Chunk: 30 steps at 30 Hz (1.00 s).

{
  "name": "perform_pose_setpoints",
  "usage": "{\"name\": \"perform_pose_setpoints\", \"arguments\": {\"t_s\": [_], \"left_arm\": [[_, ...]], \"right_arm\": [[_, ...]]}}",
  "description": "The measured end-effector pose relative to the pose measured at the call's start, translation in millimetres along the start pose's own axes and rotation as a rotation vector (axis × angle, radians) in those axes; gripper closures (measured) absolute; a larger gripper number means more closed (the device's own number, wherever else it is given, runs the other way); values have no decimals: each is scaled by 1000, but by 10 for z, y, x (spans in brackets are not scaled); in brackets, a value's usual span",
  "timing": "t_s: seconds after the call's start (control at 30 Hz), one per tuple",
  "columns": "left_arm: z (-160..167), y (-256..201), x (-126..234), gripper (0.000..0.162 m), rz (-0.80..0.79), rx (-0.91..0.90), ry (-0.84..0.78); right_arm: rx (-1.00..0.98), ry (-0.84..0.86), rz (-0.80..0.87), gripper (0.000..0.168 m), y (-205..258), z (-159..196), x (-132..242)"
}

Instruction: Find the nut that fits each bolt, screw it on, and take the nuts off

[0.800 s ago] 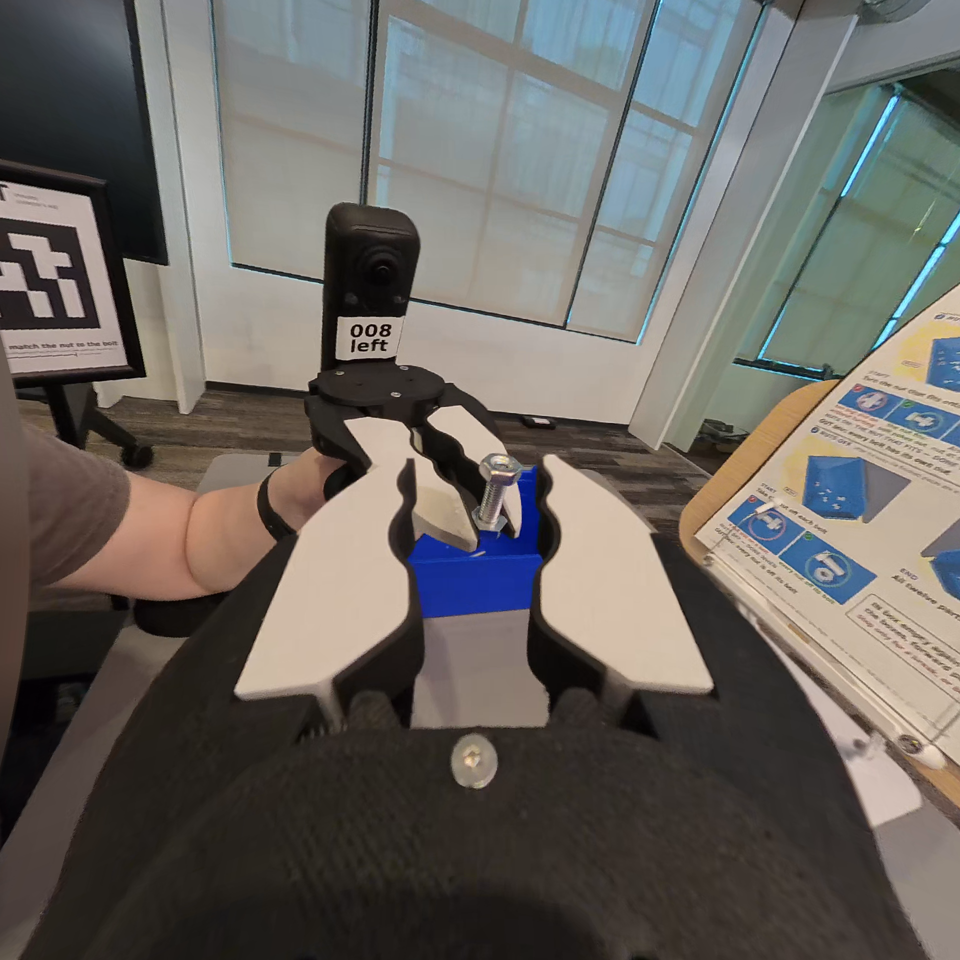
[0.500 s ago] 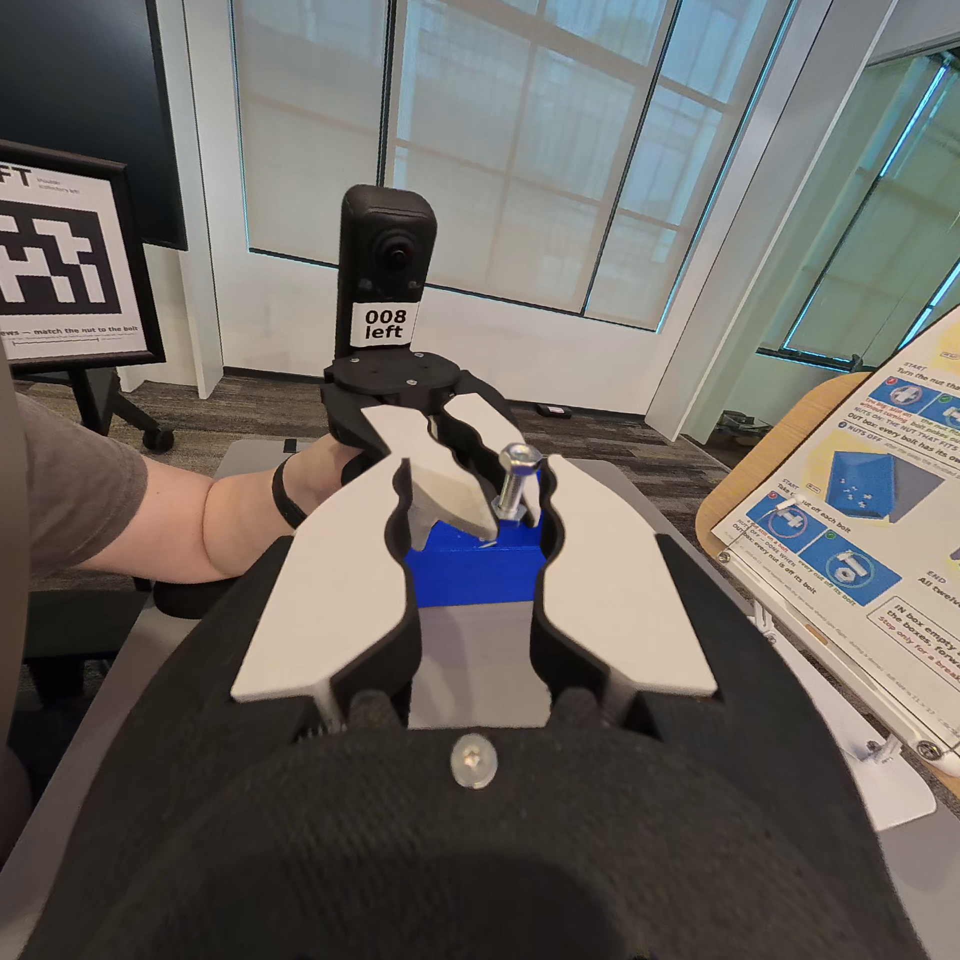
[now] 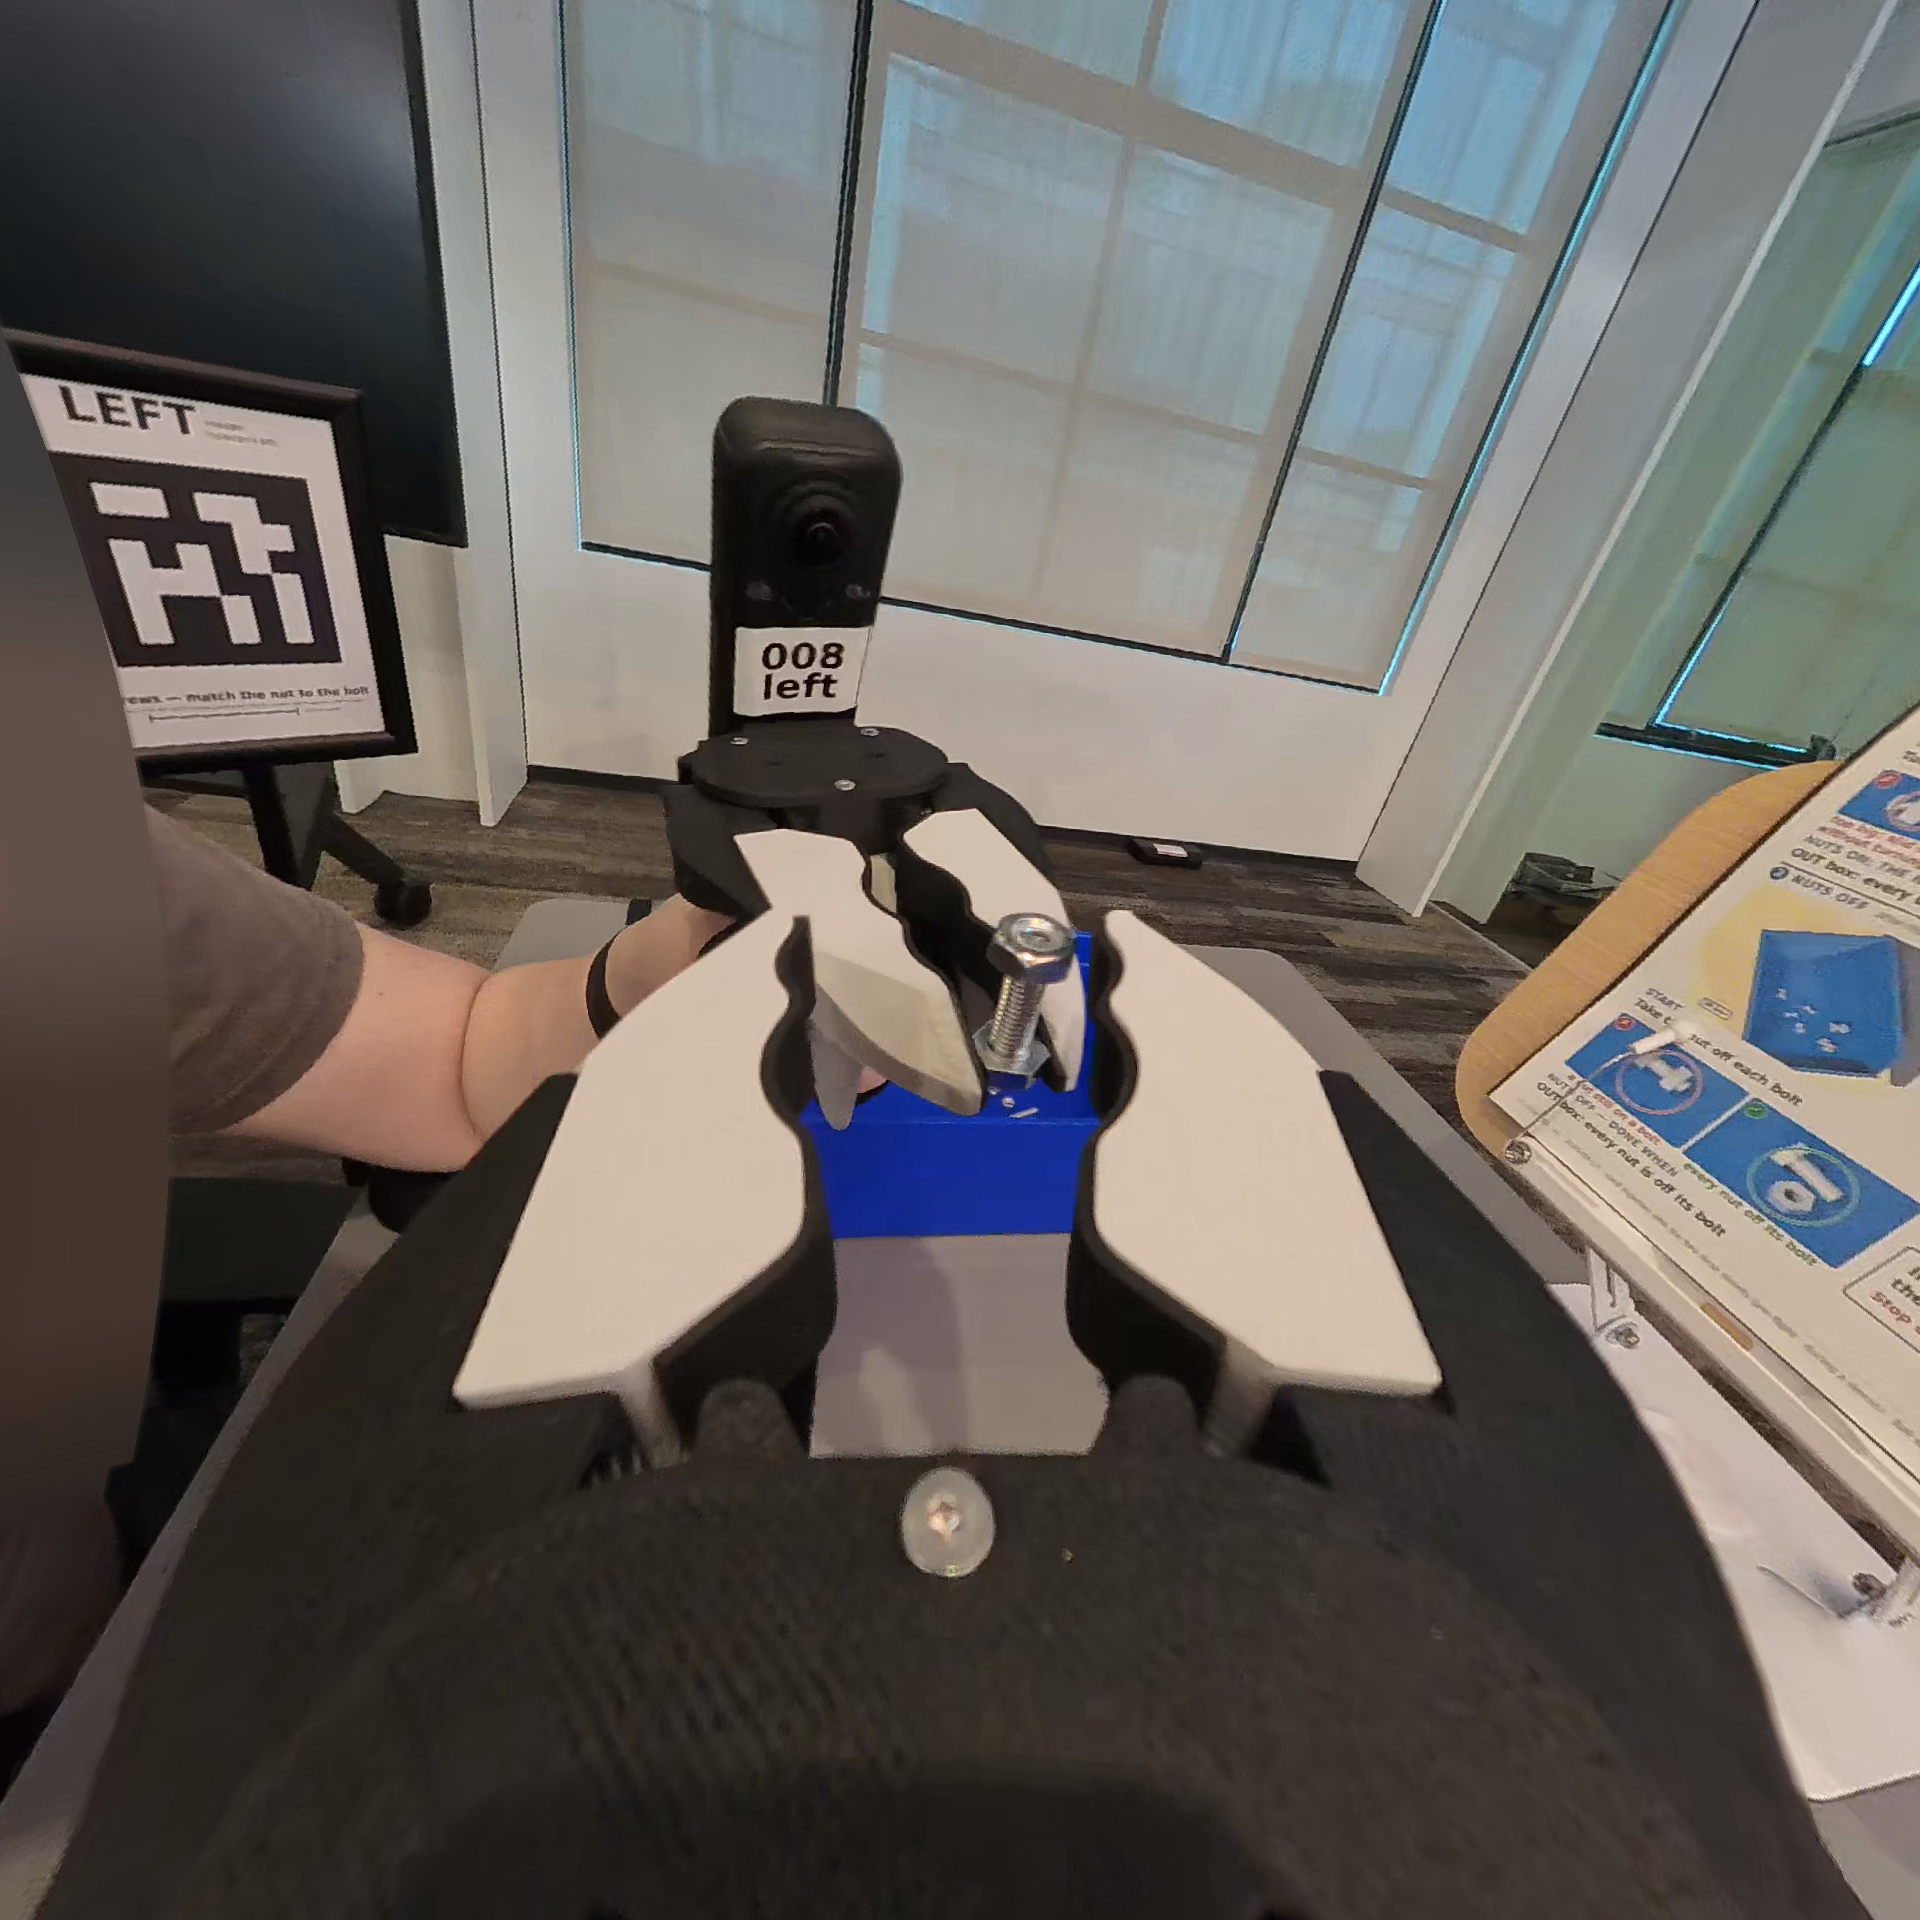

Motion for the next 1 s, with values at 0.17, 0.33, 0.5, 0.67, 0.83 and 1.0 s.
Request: {"name": "perform_pose_setpoints", "arguments": {"t_s": [0.17, 0.33, 0.5, 0.67, 0.83, 1.0], "left_arm": [[6, 22, 4, 148, -9, -2, 2], [-25, 95, 58, 148, -35, 10, -11], [-31, 100, 67, 148, -36, 12, -13], [0, 9, 13, 148, 5, 1, 3], [16, -29, -12, 148, 9, -22, 10], [-24, 5, 37, 148, -5, -19, -7]], "right_arm": [[28, 23, 11, 116, 21, -3, -8], [20, 31, 11, 117, 30, -31, 21], [52, 56, 35, 120, 30, -49, 52], [39, 16, 50, 120, -15, -33, 51], [25, 4, -16, 119, 45, -33, 12], [42, 15, 3, 118, 61, -68, 37]]}}
Point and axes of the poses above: each gripper's, where its closed fingertips meet, x back along the fingers, z out of its underside, y = z × x across the jaws, the point moved 6 cm from there along x, back along the fingers, and after that the axes turned 7 degrees about -z, right-handed, at the moved point
